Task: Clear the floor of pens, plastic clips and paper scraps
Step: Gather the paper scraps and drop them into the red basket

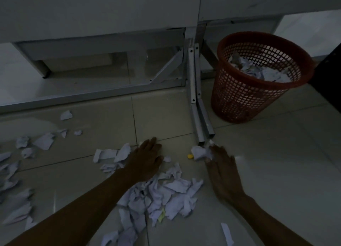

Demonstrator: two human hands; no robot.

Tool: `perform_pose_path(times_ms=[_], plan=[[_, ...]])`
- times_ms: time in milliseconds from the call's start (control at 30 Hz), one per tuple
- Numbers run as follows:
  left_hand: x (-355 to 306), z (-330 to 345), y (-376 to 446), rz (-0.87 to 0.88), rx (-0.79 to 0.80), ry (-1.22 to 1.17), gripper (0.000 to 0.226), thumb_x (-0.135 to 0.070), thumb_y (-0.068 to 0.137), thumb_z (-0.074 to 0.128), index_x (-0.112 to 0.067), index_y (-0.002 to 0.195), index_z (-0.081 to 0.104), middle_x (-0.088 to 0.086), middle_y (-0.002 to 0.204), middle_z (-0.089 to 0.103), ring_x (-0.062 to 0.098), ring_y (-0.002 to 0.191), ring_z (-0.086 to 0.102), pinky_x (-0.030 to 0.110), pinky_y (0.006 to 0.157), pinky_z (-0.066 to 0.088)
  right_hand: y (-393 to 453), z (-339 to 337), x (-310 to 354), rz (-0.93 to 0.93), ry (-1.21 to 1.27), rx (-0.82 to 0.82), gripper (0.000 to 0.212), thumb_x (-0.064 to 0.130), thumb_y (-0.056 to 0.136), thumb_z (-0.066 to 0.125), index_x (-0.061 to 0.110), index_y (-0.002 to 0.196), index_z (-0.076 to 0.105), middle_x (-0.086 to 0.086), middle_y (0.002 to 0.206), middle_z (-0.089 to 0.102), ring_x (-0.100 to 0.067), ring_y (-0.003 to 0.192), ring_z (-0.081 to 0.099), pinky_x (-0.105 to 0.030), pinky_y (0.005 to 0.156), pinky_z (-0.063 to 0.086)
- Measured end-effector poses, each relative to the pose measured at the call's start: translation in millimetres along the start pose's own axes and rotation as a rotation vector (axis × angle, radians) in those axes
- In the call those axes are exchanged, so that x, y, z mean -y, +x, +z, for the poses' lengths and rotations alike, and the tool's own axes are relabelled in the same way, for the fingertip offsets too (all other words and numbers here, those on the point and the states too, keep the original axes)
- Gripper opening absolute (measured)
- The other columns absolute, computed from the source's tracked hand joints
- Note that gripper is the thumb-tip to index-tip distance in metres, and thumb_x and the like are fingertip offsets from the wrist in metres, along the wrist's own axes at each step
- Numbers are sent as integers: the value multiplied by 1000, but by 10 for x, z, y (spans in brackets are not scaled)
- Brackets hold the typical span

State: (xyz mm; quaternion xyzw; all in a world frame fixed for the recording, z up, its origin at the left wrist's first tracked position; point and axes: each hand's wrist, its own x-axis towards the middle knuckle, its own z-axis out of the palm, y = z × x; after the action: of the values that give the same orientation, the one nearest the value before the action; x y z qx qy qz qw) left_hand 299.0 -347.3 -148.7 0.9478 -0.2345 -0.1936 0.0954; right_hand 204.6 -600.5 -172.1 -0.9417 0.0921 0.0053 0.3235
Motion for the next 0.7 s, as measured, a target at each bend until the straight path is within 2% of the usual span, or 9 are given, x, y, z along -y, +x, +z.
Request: perform_pose_path(times_ms=[133,233,300,400,467,533,600,667,700], plan=[[131,74,-189,34,20,-33,101,-68,72,-6,-12,149,27,9,160,9,26,148,11,43,117,18,-261,201,190,-169,-20,68,68,70,91,2,34,148,13,17,157,13,-5,148,3,-33,120,-8],[133,92,-313,54,67,10,101,-69,73,-9,-14,148,30,8,160,14,24,147,16,42,116,21,-367,251,365,-346,-9,163,61,65,96,9,34,148,20,14,157,21,-4,149,3,-37,120,-8],[93,18,-417,63,21,-82,87,-57,81,3,-10,141,44,14,151,36,29,139,35,43,114,29,-405,243,434,-425,63,158,55,59,99,21,32,146,33,12,154,32,-3,148,10,-37,121,-5],[93,-113,-533,66,-213,-183,50,-29,90,32,-2,113,67,21,116,65,37,105,64,49,92,51,-344,243,477,-410,114,55,55,56,99,29,27,145,40,10,154,33,-6,147,16,-38,122,2],[140,-195,-566,-17,-344,-158,48,-27,90,33,-1,117,64,24,123,60,41,112,58,53,92,50,-234,260,530,-298,86,96,70,69,92,20,31,150,28,11,159,17,-5,148,5,-37,122,-3],[241,-266,-533,-168,-385,-154,58,-38,91,30,-7,136,50,23,144,42,43,133,38,55,105,37,-127,302,591,-201,54,242,88,84,79,5,35,153,13,14,160,2,-4,147,-7,-36,119,-10],[375,-282,-554,-295,-265,-130,62,-48,92,30,-15,144,38,21,151,32,45,138,29,56,108,31,-83,368,658,-198,-47,325,99,89,70,-7,36,153,6,13,161,-5,-5,147,-12,-40,118,-15],[499,-182,-557,-210,-18,-225,47,-38,93,32,-11,130,44,31,127,55,56,113,52,63,83,48,-117,423,699,-257,-131,347,99,87,71,-10,35,153,5,14,160,-8,-7,147,-15,-42,117,-18],[569,-109,-566,-169,9,-289,36,-30,96,33,-8,121,46,31,115,61,57,101,58,62,73,51,-166,446,708,-306,-161,369,96,86,73,-10,35,153,3,15,159,-10,-7,147,-15,-42,117,-19]])
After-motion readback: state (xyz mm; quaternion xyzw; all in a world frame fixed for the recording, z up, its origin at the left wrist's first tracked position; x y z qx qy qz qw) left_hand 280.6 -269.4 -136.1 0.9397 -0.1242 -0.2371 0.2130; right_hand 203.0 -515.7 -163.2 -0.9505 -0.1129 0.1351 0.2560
